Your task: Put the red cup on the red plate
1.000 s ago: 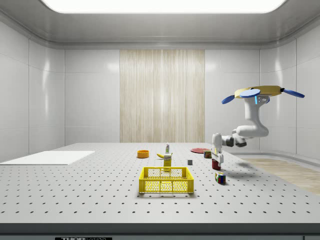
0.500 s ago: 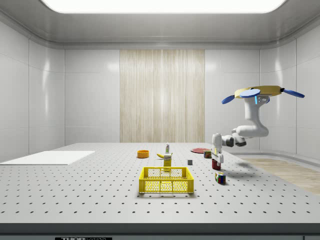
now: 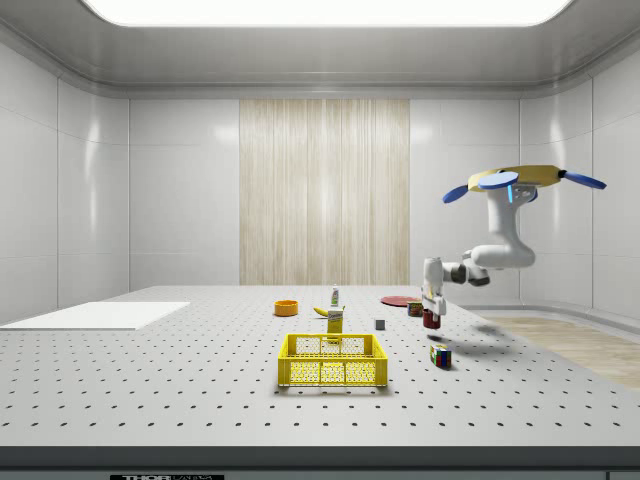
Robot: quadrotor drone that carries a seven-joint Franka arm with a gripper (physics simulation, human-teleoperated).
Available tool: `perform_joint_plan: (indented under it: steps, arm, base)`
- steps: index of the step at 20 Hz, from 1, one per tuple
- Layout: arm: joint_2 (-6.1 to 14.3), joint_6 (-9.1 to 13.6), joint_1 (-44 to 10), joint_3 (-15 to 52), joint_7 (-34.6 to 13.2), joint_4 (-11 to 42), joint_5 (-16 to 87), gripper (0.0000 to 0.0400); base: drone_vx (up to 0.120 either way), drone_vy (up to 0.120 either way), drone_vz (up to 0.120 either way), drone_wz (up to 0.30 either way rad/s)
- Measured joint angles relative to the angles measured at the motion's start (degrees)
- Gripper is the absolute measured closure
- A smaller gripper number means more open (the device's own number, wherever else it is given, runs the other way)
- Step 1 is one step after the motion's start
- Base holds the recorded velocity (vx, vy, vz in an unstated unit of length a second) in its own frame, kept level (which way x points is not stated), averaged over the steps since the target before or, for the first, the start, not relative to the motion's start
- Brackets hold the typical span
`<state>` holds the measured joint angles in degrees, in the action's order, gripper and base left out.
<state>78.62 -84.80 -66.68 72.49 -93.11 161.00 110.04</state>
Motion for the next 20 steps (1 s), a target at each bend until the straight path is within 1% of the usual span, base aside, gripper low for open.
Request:
perform_joint_plan:
  steps: [12,16,20]
  arm:
    - [1.53,-0.92,-0.54,1.60,-0.93,0.19,-2.01,0.0301]
    - [1.98,-1.33,-0.68,1.73,0.14,0.17,-2.28,0.0301]
    - [2.36,-1.68,-0.79,1.80,0.74,0.15,-2.49,0.0301]
  base:
    - [0.000,-0.120,0.120,0.000]
    - [0.000,-0.120,0.120,0.000]
    - [0.000,-0.120,0.000,0.000]
